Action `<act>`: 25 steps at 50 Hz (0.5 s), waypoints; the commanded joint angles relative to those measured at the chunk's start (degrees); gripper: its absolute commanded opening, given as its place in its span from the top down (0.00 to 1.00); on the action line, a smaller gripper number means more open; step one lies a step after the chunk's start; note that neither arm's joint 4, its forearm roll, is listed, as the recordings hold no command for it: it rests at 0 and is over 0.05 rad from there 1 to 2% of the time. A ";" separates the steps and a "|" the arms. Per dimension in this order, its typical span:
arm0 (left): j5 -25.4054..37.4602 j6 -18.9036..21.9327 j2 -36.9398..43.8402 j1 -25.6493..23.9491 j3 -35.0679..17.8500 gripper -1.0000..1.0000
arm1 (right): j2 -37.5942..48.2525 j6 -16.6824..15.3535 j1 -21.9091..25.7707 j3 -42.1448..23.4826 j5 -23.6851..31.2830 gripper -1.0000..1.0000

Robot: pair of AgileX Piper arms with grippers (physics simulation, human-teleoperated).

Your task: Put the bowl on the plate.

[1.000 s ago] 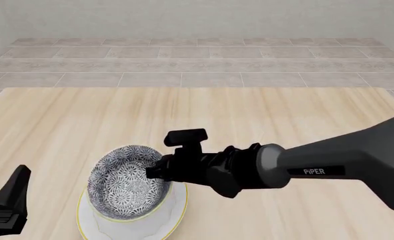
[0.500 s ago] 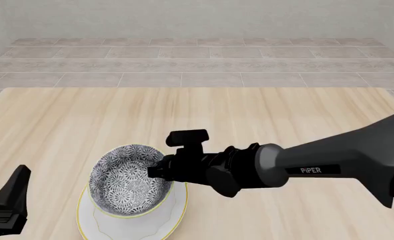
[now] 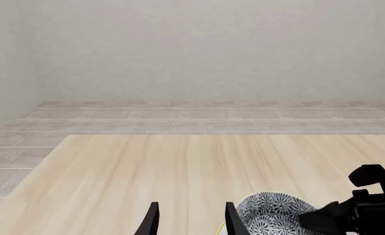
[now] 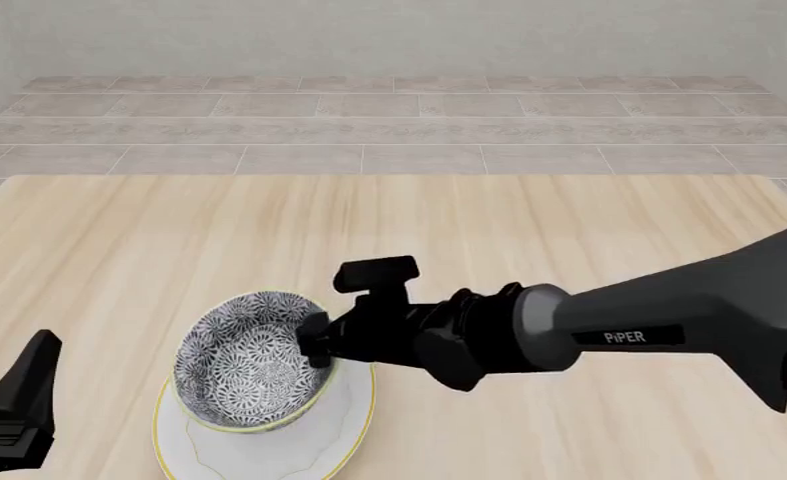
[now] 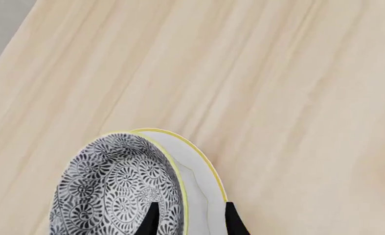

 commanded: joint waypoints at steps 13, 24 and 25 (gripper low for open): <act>0.00 0.00 0.00 0.00 0.00 0.00 | -3.26 -1.23 -0.74 -0.07 1.25 0.00; 0.00 0.00 0.00 0.00 0.00 0.00 | -16.29 -6.51 -3.20 0.39 5.66 0.00; 0.00 0.00 0.00 0.00 0.00 0.00 | -18.43 -6.81 -3.59 0.62 6.32 0.00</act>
